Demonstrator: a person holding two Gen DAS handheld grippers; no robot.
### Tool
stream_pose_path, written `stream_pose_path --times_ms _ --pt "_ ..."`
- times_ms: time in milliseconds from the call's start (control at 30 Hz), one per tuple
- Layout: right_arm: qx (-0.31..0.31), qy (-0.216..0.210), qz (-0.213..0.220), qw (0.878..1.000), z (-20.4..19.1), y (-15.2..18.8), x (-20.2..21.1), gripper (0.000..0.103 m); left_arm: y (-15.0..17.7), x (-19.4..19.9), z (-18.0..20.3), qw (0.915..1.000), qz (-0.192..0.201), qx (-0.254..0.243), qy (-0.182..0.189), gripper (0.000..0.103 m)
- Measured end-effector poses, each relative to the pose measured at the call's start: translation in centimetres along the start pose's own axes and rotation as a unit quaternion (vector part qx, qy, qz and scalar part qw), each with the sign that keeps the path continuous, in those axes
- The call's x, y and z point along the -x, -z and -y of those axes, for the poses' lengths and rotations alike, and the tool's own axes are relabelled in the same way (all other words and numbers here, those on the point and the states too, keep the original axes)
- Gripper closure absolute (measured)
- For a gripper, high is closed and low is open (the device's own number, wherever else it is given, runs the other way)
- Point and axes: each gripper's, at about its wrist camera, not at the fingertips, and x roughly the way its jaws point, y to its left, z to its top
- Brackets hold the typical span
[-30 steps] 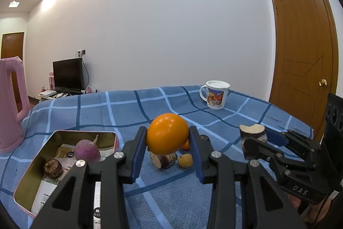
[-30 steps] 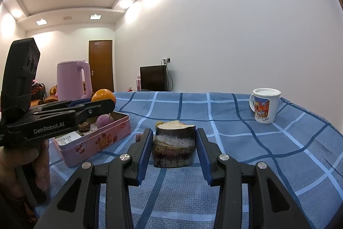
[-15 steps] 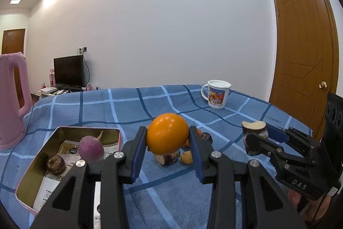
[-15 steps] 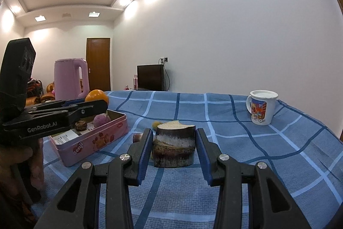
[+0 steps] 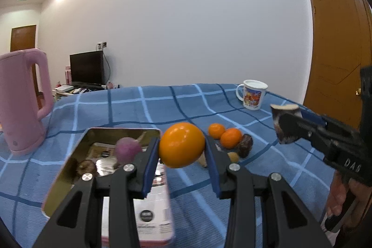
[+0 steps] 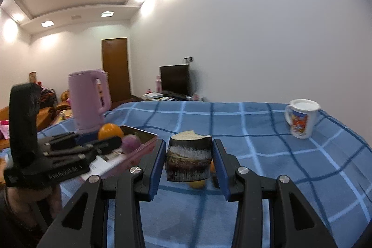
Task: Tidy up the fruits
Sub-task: 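Lift the orange and taro piece and carry both toward the tin box, then lower the orange and taro piece into the tin box and open both tools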
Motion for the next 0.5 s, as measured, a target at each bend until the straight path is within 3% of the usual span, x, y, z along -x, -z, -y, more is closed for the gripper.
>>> stream_pose_path --times_ms 200,500 --pt "0.016 -0.045 -0.019 0.999 -4.0 -2.0 -2.6 0.060 0.1 0.8 -2.5 0.9995 -0.009 0.005 -0.028 0.063" --pt "0.044 -0.077 -0.040 0.995 -7.6 -2.5 -6.3 0.060 0.6 0.8 -5.6 0.9974 -0.023 0.028 -0.063 0.063"
